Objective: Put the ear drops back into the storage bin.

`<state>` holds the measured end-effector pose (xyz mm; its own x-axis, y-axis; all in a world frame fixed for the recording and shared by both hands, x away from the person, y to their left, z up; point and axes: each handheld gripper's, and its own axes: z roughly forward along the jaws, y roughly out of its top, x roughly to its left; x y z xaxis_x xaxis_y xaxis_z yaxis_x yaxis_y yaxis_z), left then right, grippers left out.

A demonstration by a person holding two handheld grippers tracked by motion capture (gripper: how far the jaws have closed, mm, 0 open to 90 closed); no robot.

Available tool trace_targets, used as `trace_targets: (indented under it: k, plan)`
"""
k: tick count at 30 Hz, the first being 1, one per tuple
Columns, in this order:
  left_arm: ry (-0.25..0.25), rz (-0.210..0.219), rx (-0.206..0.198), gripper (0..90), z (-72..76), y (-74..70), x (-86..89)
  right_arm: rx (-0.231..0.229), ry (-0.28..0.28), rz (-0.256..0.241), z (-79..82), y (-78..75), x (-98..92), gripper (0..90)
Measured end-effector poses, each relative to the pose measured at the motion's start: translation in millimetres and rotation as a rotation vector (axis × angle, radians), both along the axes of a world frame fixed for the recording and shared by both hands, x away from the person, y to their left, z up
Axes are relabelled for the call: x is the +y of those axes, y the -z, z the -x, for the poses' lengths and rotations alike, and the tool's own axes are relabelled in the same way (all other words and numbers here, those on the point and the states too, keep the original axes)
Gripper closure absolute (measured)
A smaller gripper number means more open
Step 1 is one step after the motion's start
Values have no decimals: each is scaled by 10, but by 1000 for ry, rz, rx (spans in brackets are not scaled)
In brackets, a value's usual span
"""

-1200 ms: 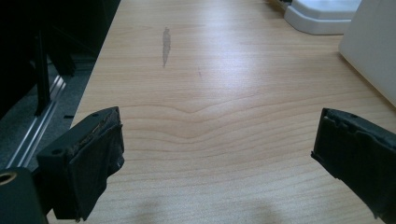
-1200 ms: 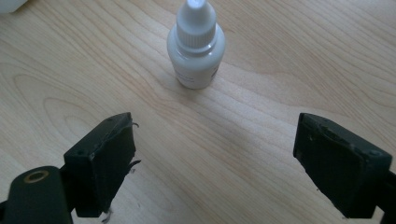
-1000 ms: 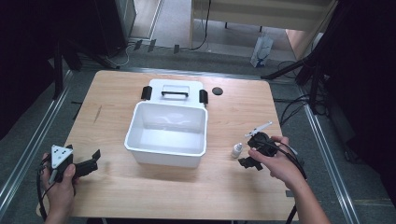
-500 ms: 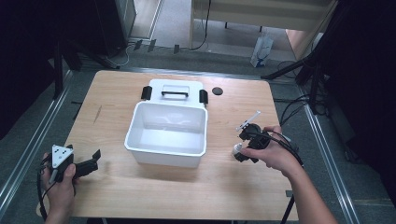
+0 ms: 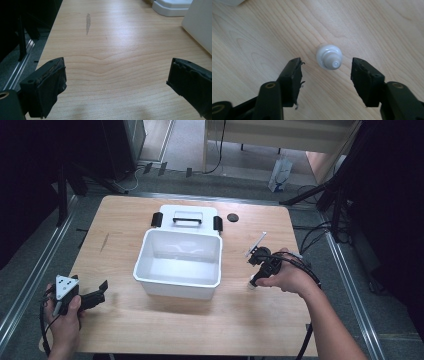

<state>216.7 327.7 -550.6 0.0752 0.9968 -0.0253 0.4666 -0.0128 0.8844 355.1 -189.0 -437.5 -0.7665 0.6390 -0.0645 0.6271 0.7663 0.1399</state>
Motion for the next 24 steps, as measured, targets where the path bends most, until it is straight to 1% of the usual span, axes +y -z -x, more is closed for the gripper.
trace_targets:
  k: [1, 4, 6, 7, 12, 13, 17, 18, 20, 21, 24]
  plan:
    - [0, 0, 0, 27, 0, 0, 0, 0, 0, 0, 0, 0, 0, 438]
    - [0, 1, 1, 27, -1, 0, 0, 34, 4, 14, -44, 50, 30, 541]
    - [1, 1, 2, 27, -1, 0, 1, 42, 6, 19, -55, 56, 33, 555]
    - [1, 1, 2, 27, -2, 0, 1, 43, 13, 21, -74, 72, 37, 609]
    - [2, 1, 4, 27, -3, -1, 1, 47, 12, 27, -105, 93, 38, 653]
    - [1, 1, 4, 27, -4, 0, 0, 43, 17, 35, -110, 102, 44, 668]
    - [1, 1, 4, 27, -4, 0, 0, 37, 18, 43, -111, 114, 52, 677]
    - [1, 1, 4, 27, -4, 0, 0, 36, 18, 40, -110, 123, 56, 682]
    - [1, 0, 4, 27, -4, 0, -1, 30, 9, 53, -117, 134, 56, 700]
    - [1, -1, 4, 27, -4, 0, -1, 36, 11, 51, -123, 146, 56, 703]
    - [1, -1, 5, 27, -5, 0, -1, 35, 15, 44, -127, 144, 54, 716]
